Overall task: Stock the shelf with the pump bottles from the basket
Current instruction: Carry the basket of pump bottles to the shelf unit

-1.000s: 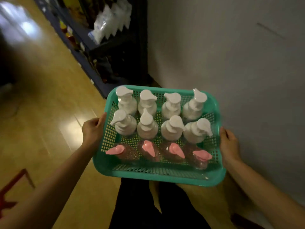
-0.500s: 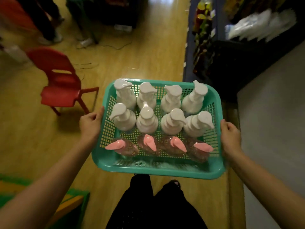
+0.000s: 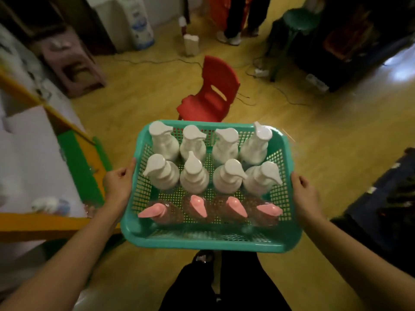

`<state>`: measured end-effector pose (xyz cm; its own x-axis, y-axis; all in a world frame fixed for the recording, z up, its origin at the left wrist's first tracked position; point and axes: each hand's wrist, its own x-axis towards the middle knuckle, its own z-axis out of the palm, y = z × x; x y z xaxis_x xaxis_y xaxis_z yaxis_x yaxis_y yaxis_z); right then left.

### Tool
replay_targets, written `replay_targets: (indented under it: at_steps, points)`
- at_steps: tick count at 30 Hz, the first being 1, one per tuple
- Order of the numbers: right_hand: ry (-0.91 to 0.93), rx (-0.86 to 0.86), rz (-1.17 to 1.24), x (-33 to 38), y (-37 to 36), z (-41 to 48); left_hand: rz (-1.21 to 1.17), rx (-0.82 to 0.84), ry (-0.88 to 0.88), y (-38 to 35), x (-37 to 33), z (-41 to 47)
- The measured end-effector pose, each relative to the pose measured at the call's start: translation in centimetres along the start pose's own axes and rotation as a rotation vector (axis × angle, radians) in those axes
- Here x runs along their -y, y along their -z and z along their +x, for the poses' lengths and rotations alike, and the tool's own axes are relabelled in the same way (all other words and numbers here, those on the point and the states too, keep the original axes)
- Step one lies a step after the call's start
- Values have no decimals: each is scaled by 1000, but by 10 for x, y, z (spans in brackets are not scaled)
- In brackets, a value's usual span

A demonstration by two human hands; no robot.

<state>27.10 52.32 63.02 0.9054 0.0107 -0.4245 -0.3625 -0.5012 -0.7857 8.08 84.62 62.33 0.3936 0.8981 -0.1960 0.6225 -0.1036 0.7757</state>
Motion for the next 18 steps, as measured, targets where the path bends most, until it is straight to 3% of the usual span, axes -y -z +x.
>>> replay_targets:
  at_steps: [13,18]
  points:
    - [330,487,-244,176,-181,128,-194,-526,323,36,44,43]
    - [423,573,-359,220,-264,151,-318,-666,465,40,49,65]
